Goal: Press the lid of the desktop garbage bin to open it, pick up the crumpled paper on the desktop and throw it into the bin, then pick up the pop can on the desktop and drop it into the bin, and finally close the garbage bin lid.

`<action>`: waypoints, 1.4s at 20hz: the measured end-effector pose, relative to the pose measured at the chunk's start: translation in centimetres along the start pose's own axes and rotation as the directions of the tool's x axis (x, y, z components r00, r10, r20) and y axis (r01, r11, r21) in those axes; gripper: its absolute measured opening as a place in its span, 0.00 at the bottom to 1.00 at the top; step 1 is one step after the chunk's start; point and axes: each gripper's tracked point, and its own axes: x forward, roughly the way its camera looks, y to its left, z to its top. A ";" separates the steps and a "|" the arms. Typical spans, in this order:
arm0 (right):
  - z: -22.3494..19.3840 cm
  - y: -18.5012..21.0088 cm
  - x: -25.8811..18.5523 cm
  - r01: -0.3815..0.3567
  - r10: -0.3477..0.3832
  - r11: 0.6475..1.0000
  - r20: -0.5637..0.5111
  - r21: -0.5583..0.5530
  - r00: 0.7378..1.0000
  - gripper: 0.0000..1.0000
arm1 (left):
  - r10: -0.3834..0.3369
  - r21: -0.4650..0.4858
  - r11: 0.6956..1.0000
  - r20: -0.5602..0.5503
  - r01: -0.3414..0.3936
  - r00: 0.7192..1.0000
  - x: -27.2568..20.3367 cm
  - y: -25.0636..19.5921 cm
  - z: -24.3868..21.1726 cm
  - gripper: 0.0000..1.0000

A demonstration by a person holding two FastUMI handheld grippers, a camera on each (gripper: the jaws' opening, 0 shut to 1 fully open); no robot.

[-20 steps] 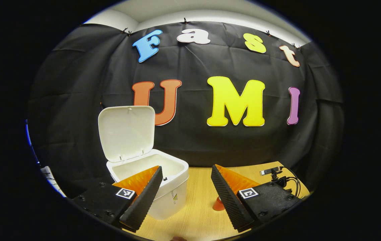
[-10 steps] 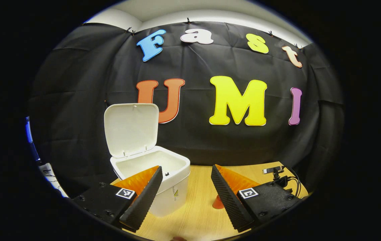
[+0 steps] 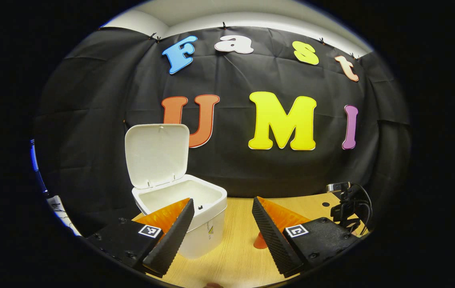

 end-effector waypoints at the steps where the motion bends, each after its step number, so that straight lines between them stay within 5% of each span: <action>1: 1.1 1.0 -0.5 -0.016 0.016 1.000 0.022 0.004 1.000 0.26 | -0.002 -0.002 1.000 0.003 0.002 1.000 -0.1 0.1 0.0 0.96; 5: 5.6 3.8 -4.0 -0.072 0.071 0.997 0.147 -0.004 0.987 0.26 | -0.002 0.001 1.000 0.009 0.002 1.000 -0.2 0.6 0.2 0.96; 12: 12.5 10.5 -9.1 -0.168 0.186 0.982 0.350 -0.083 0.918 0.25 | 0.006 -0.001 1.000 0.015 -0.006 1.000 -0.6 1.9 0.3 0.96; 28: 16.7 25.6 -12.4 -0.370 0.452 0.889 0.396 -0.269 0.799 0.25 | 0.068 0.003 0.998 0.031 -0.068 0.997 -1.7 6.6 1.1 0.96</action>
